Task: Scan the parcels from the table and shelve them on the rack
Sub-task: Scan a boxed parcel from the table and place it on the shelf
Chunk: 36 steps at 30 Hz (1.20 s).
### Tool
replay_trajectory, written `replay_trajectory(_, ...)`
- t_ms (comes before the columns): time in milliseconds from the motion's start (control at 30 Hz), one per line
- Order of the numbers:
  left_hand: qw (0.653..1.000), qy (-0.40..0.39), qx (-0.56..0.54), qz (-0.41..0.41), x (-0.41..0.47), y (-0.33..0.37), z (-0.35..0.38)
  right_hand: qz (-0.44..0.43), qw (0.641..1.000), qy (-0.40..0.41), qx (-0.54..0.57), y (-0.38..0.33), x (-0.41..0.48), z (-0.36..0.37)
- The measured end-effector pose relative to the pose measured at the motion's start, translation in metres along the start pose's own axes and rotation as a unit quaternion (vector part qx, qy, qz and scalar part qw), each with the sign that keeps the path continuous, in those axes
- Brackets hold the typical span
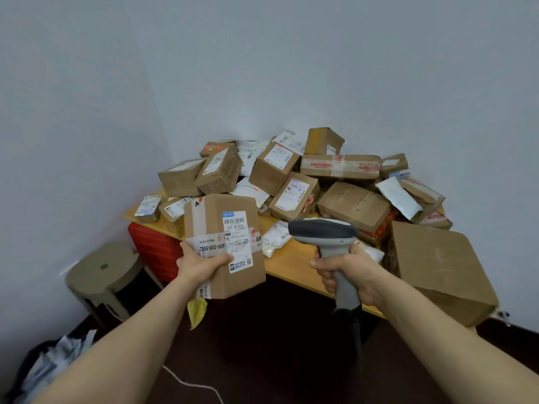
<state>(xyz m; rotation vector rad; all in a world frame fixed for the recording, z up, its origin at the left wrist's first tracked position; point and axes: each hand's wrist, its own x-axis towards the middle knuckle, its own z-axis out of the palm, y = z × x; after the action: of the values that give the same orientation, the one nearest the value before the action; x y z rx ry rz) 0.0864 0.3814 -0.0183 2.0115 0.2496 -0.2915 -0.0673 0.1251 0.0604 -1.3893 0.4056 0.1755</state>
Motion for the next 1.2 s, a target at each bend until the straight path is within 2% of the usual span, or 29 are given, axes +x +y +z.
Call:
replay_trajectory(467,0.996,0.060,-0.064,-0.027,-0.048,-0.045,-0.044,0.043,0.996,-0.076,-0.009,0.023,0.003,0.036)
replay_trajectory(600,0.990,0.054,-0.129,-0.035,-0.073,-0.070,-0.071,0.041,0.994,-0.098,0.033,0.035,-0.003,0.060)
replay_trajectory(767,0.974,0.030,-0.220,-0.037,-0.121,-0.105,-0.121,0.025,0.993,-0.115,0.031,0.052,-0.008,0.103)
replay_trajectory(967,0.959,0.050,-0.277,-0.031,-0.224,-0.162,-0.222,0.013,0.985,-0.172,0.019,0.092,-0.052,0.220)
replay_trajectory(1200,0.936,0.158,-0.312,-0.029,-0.389,-0.267,-0.360,0.024,0.957,-0.289,-0.004,0.163,-0.178,0.407)
